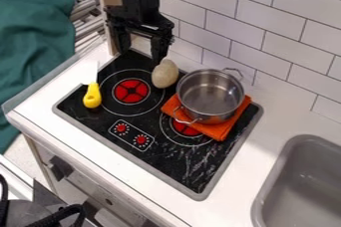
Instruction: Took the object and put it on the right side of the stove
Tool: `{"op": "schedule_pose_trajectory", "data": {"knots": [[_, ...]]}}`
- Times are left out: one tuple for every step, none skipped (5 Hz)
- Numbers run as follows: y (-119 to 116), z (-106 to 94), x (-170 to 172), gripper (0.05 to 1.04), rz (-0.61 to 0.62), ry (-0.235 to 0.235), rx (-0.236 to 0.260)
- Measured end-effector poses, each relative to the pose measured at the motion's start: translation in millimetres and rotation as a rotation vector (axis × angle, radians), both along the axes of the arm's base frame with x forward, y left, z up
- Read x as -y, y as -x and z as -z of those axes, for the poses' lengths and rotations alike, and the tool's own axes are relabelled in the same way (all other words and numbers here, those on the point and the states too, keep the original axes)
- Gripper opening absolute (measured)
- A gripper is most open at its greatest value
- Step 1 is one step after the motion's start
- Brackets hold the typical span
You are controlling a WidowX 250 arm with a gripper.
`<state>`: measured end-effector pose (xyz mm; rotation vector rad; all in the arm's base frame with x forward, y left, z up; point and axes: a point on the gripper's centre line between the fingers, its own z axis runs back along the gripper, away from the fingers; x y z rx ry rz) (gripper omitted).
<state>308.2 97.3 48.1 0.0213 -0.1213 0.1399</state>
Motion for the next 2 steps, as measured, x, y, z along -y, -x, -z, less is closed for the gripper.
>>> {"op": "schedule_pose_trajectory", "data": {"knots": [[5.0, 13.1, 2.0, 1.007, 0.000, 0.018, -0.039], [1.2, 14.8, 2.9, 1.007, 0.008, 0.050, -0.012]]}}
